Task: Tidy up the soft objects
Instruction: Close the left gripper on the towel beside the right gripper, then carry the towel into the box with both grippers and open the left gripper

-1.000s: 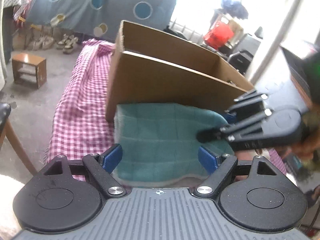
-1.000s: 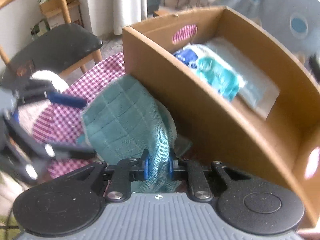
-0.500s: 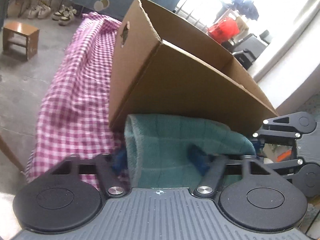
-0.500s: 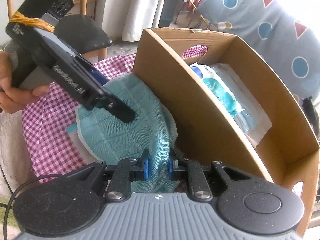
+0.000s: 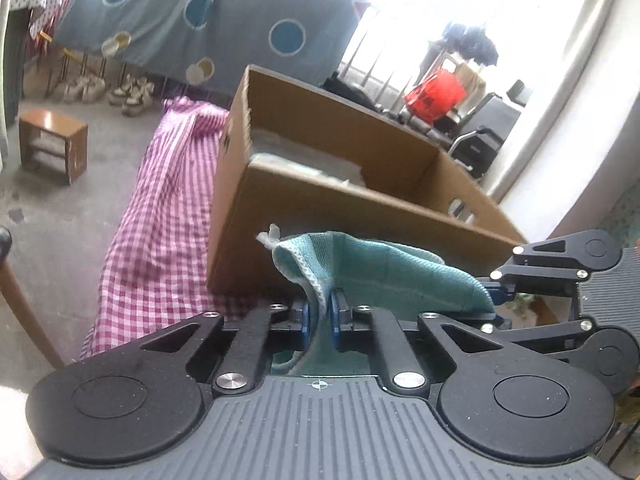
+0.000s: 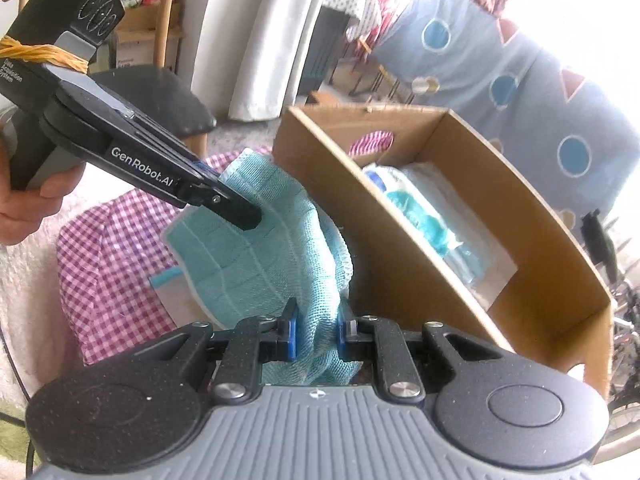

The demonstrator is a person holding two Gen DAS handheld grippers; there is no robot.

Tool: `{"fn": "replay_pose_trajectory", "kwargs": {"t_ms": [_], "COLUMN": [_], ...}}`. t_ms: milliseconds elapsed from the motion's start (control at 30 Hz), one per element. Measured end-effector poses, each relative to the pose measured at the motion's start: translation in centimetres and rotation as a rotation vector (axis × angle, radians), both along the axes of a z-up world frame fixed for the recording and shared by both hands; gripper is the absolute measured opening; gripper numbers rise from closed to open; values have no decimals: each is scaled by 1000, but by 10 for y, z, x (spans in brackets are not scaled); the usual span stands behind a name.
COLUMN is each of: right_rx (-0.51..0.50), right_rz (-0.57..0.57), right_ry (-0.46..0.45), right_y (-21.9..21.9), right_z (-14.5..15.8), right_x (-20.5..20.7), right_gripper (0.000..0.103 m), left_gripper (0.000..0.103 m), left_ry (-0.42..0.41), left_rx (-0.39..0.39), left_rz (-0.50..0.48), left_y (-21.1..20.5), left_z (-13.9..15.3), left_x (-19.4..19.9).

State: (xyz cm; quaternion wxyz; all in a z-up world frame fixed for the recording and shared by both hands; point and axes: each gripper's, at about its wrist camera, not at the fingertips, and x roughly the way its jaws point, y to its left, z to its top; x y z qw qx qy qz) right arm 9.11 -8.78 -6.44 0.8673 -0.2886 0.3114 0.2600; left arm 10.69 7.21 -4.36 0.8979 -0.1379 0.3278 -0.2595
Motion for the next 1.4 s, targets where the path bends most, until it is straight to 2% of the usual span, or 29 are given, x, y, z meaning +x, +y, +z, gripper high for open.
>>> {"fn": "replay_pose_trajectory", "kwargs": {"t_ms": [133, 267, 467, 567, 667, 800, 1033, 1167, 1400], "right_rx": [34, 90, 138, 147, 171, 204, 274, 321, 339], "right_rz": [3, -1, 14, 7, -10, -4, 33, 72, 116], "right_ry": [-51, -146, -313, -379, -366, -246, 56, 296, 682], "right_y": [-4, -10, -16, -22, -31, -46, -63, -68, -59], "right_z": [14, 41, 91, 113, 124, 121, 90, 67, 19], "right_x": [-18, -38, -51, -38, -11, 39, 124, 177, 253], "right_gripper": [19, 19, 19, 19, 19, 19, 19, 19, 19], "left_gripper": [8, 8, 8, 8, 8, 8, 8, 8, 8], "left_ry": [-82, -173, -320, -352, -304, -198, 9, 73, 158], "left_rx": [-4, -12, 3, 25, 39, 74, 100, 106, 108], "left_rz": [-7, -14, -26, -23, -23, -13, -6, -12, 8], "left_y": [0, -2, -16, -28, -38, -45, -43, -37, -19], "left_z": [27, 61, 114, 124, 120, 99, 51, 41, 31], "left_x": [-15, -23, -6, 14, 42, 76, 114, 120, 119]}}
